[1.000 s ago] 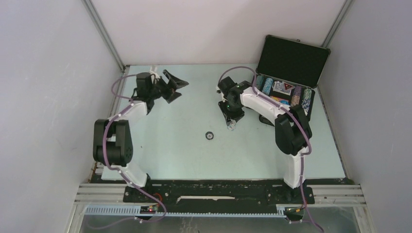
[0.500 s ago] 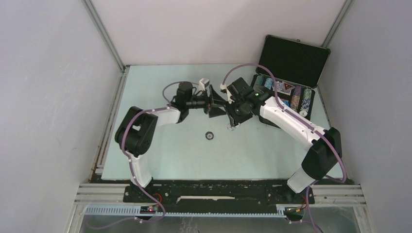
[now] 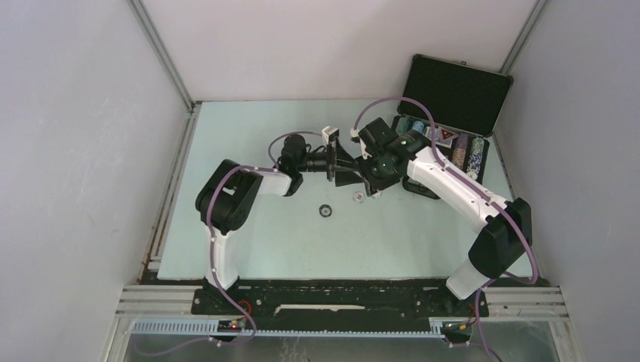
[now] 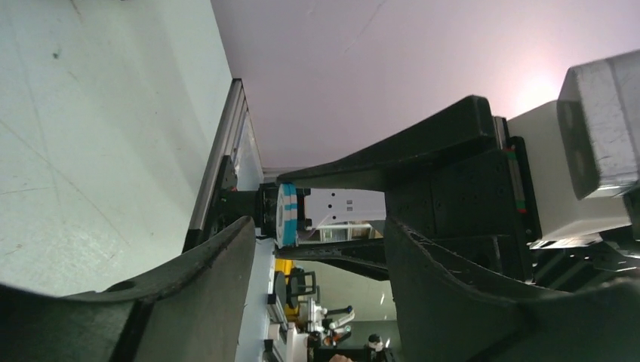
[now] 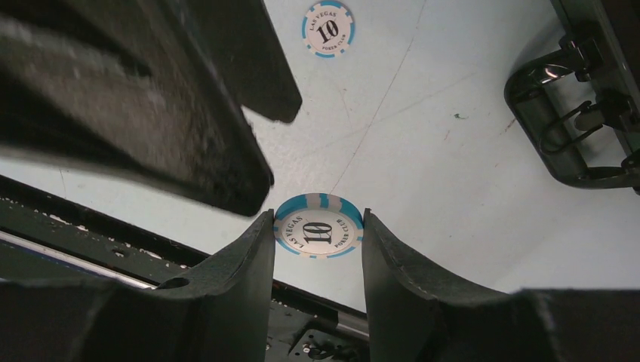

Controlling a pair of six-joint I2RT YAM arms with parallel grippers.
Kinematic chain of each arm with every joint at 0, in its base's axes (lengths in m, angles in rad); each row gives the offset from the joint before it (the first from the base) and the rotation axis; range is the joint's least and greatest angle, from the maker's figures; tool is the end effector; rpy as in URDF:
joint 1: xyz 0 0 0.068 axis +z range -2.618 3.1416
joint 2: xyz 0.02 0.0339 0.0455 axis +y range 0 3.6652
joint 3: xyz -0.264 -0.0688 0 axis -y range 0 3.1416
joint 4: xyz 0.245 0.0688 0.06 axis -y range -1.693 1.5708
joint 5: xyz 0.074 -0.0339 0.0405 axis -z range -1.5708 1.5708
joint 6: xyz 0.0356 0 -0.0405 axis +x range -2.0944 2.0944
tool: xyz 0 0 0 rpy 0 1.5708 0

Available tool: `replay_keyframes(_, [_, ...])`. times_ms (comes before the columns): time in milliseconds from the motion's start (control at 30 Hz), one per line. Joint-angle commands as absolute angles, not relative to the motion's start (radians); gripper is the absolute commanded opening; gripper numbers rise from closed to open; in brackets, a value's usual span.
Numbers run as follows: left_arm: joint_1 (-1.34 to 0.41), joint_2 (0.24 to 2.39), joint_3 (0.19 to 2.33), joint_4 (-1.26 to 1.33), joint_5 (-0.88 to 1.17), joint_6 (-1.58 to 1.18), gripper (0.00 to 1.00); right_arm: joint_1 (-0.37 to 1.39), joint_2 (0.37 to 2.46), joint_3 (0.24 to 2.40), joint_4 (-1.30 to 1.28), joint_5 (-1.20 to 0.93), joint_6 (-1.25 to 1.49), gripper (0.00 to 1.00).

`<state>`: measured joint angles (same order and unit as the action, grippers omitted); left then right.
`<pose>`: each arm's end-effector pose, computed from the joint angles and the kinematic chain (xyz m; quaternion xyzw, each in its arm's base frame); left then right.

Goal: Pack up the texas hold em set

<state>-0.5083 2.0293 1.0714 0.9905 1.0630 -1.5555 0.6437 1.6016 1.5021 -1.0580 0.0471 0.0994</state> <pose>0.3501 -0.2307 0.1873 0.0156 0.7013 -0.7125 0.0153 0.2585 0.1918 0.3124 -0.2584 0.9437 0.0530 0.1995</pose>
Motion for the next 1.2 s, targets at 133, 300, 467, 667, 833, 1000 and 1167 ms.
replay_keyframes(133, [-0.564,2.014,1.143,0.92,1.122,-1.454,0.58,0.635,1.564,1.552,-1.059,0.07,0.119,0.0])
replay_keyframes(300, [-0.581,1.983,1.167,0.738,1.128,-1.299,0.6,0.626,1.542,1.548,-1.054,0.08,0.118,0.0])
replay_keyframes(467, [-0.596,1.956,1.225,0.436,1.121,-1.067,0.54,0.624,1.531,1.548,-1.052,0.073,0.112,0.0])
replay_keyframes(667, [-0.606,1.95,1.234,0.455,1.143,-1.077,0.47,0.644,1.537,1.546,-1.046,0.069,0.101,0.0])
replay_keyframes(833, [-0.627,1.951,1.214,0.612,1.17,-1.197,0.48,0.646,1.545,1.539,-1.035,0.07,0.102,0.0])
replay_keyframes(1000, [-0.632,1.964,1.193,0.779,1.175,-1.327,0.37,0.648,1.548,1.536,-1.031,0.086,0.103,0.0])
replay_keyframes(1167, [-0.637,1.96,1.187,0.801,1.17,-1.347,0.12,0.651,1.551,1.524,-1.013,0.09,0.105,0.0])
